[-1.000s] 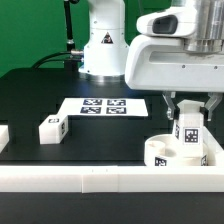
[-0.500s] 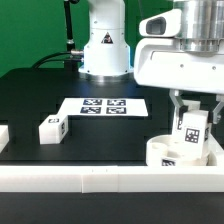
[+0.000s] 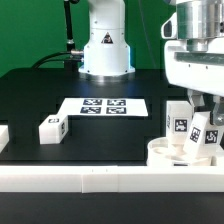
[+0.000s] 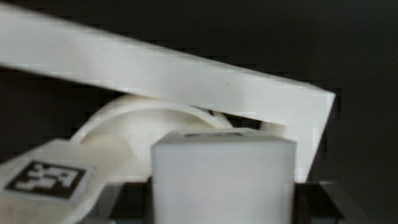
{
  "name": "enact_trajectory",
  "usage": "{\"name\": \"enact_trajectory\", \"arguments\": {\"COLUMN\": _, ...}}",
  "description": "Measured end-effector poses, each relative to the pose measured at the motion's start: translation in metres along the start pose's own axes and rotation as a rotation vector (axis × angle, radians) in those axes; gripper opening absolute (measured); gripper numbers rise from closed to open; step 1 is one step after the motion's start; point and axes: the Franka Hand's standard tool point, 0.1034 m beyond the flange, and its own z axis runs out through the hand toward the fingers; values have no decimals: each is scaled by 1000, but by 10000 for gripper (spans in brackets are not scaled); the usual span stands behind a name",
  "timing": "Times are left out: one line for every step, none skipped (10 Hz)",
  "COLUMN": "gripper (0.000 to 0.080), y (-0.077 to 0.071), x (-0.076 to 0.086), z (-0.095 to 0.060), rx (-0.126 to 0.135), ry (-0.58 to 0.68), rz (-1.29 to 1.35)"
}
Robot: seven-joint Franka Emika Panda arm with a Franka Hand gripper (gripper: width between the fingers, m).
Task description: Assemble stool
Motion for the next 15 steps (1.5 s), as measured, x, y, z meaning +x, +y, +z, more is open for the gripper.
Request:
{"name": "enact_trajectory", "arguments": {"gripper": 334, "y": -2, "x": -1, "z": 1, "rx": 4, "ry": -12, "rz": 102}}
{"name": "enact_trajectory", "arguments": {"gripper": 334, "y": -5, "x": -2, "z": 2, "rx": 7, "ry": -32, "rz": 257}}
{"name": "enact_trajectory", "arguments": {"gripper": 334, "y": -5, "x": -2, "z": 2, "rx": 6, "ry": -50, "rz": 367}}
{"name": "enact_trajectory", "arguments": {"gripper": 334, "y": -5, "x": -1, "z": 1, "rx": 7, "ry": -64, "rz": 449}}
{"name": "enact_trajectory", "arguments": {"gripper": 334, "y": -5, "x": 0, "z": 1, "rx": 6, "ry": -76, "rz": 505}}
{"name": "enact_trajectory", "arguments": {"gripper": 334, "y": -5, "x": 2, "z": 1, "rx": 4, "ry": -87, "rz": 599}}
{"name": "enact_trajectory", "arguments": {"gripper": 334, "y": -4, "x": 3, "z": 2, "rx": 0, "ry": -95, "rz": 661}}
{"name": "enact_trajectory", "arguments": {"gripper": 334, "y": -4, "x": 2, "z": 2, "rx": -2, "ry": -105, "rz": 696}}
{"name": "enact_trajectory", "arguments": {"gripper": 334, "y": -4, "x": 1, "z": 3, "rx": -1, "ry": -113, "rz": 691}}
{"name": "enact_trajectory", "arguments": {"gripper": 406, "y": -3, "x": 0, "z": 3, "rx": -1, "ry": -116, "rz": 680}}
{"name": "enact_trajectory", "arguments": {"gripper": 576, "y": -4, "x": -1, "z": 2, "rx": 1, "ry": -117, "rz": 672}}
{"name": "enact_trajectory", "arguments": {"gripper": 576, "y": -3, "x": 0, "z": -7, "rx": 19, "ry": -119, "rz": 597}}
{"name": "enact_trajectory", "arguments": {"gripper": 635, "y": 4, "x": 4, "z": -22, "rx": 30, "ry": -125, "rz": 528}}
{"name": "enact_trajectory", "arguments": {"gripper": 645, "y": 14, "x": 13, "z": -38, "rx": 40, "ry": -130, "rz": 452}}
{"name": "enact_trajectory", "arguments": {"gripper": 645, "y": 18, "x": 27, "z": -48, "rx": 52, "ry": -126, "rz": 370}}
